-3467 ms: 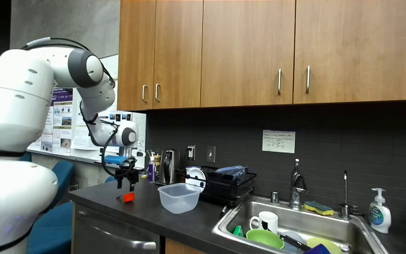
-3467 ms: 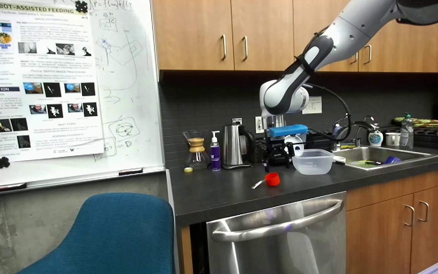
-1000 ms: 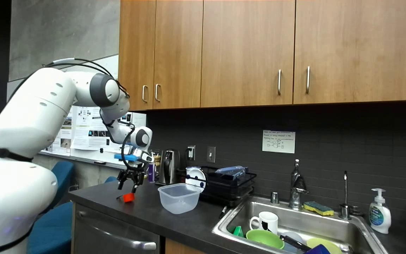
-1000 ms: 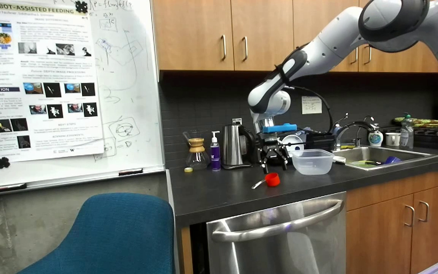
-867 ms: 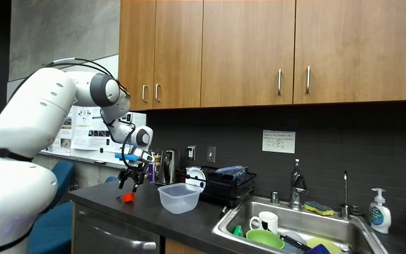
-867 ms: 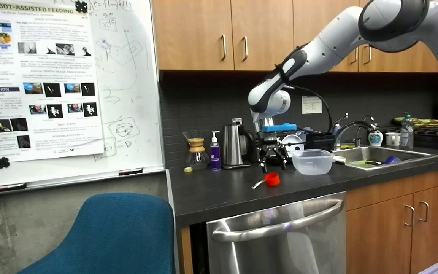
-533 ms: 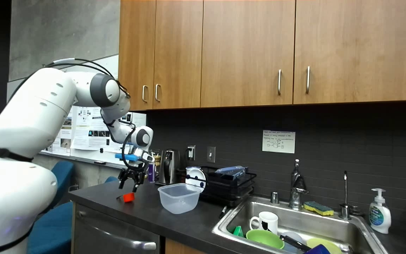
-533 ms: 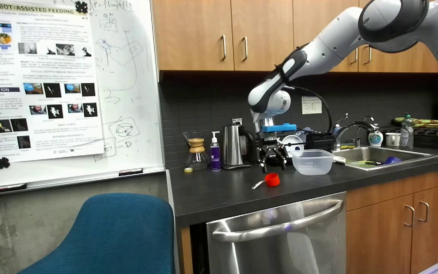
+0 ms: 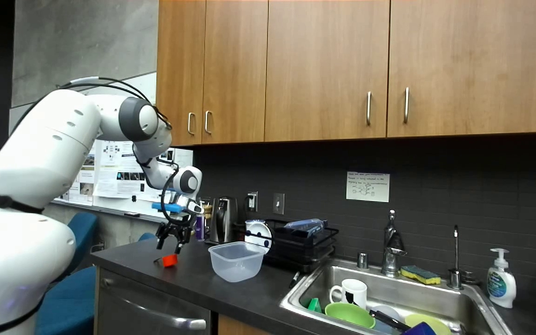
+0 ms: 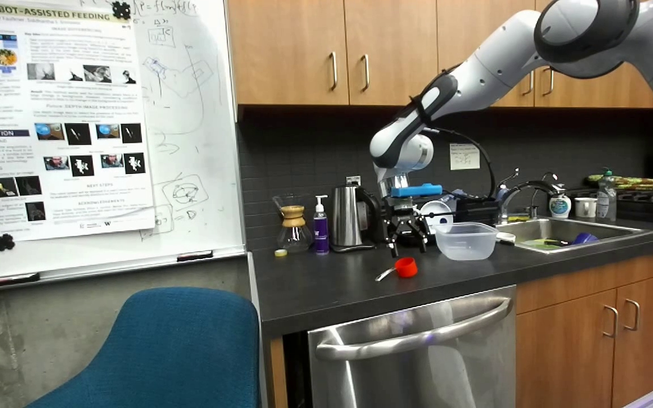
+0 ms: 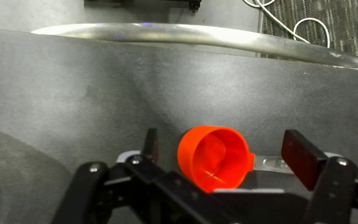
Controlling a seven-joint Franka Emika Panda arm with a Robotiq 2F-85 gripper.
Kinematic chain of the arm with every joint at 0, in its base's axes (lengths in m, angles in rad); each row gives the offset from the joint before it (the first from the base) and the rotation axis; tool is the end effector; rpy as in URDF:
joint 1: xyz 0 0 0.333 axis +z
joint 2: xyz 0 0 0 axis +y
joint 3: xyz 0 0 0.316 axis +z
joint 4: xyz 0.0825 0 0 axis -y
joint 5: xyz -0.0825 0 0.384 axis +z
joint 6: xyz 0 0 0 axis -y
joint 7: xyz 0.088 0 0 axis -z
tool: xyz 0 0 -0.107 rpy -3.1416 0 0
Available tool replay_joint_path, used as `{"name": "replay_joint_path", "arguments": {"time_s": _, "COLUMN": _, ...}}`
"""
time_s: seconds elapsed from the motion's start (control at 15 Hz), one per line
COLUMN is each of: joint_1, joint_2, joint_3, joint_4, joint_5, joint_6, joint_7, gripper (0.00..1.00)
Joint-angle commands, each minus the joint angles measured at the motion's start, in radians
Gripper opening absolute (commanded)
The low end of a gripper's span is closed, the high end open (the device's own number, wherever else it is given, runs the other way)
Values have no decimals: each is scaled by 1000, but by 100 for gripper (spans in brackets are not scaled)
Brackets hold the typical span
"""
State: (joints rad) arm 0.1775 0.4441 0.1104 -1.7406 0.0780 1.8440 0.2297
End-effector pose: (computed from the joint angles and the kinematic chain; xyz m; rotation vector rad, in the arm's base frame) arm 0.5933 0.1769 0.3009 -3.0630 -0.0333 0.5538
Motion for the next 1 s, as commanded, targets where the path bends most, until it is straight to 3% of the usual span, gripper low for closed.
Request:
{"name": "replay_joint_path", "arguments": {"time_s": 0.0, "joint_1": 4, "joint_2": 19, "joint_3": -9, "joint_4": 22, "joint_5": -15, "joint_6": -40, "joint_7": -7, "gripper": 100}}
{"name": "replay_joint_path", "arguments": {"time_s": 0.93, "joint_1": -3, "joint_2": 30, "joint_3": -22, "joint_4": 7, "joint_5": -2, "joint_6": -25, "joint_7": 0, "gripper": 100}}
